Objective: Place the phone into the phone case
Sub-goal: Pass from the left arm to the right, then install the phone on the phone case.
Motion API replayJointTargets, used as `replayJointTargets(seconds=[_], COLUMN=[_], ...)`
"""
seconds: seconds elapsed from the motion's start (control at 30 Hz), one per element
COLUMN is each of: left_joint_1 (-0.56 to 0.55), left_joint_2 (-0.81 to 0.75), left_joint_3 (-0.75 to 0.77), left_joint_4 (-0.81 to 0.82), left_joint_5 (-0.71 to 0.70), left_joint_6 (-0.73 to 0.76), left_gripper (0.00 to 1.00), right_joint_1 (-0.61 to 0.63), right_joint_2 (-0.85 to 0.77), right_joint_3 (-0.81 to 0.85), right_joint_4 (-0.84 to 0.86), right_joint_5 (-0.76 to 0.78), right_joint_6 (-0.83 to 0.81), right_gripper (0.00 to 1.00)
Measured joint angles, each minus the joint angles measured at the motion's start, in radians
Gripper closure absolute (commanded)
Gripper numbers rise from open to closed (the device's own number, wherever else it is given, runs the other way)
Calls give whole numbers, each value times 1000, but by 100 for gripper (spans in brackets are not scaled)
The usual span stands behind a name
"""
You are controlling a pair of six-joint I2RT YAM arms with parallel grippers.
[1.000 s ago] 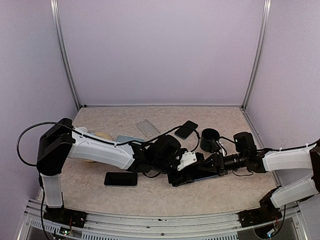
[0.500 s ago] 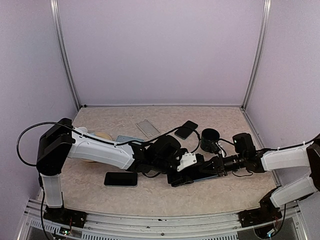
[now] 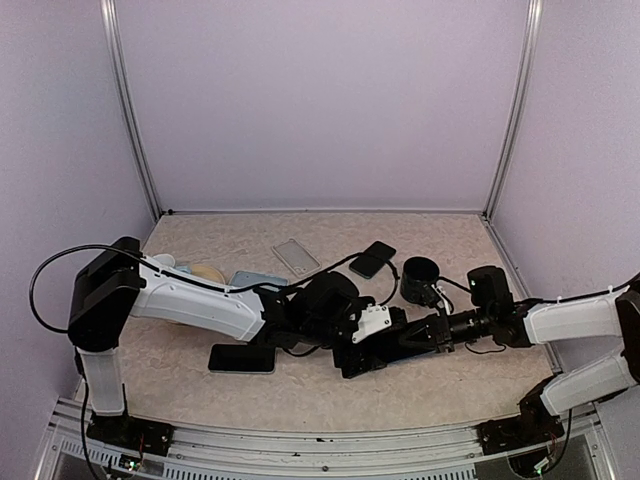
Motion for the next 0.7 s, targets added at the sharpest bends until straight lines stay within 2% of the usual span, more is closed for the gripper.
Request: replayJointTargets(seconds=[0.47,0.7], left_joint_1=[59,102], left_joint_2=[-98,-100], left_joint_3=[-74,-75], left_joint_4=[82,103], left_joint_5=[-21,-127], left_joint_6=[-85,-214], left_gripper=[1,1], right_joint_1=[0,0], right_joint_2=[-26,-26], right_joint_3=[1,49], right_joint_4=[-39,-116], right_joint_5=[51,96], right_joint_6=[-54,-106], right_gripper=[100,100])
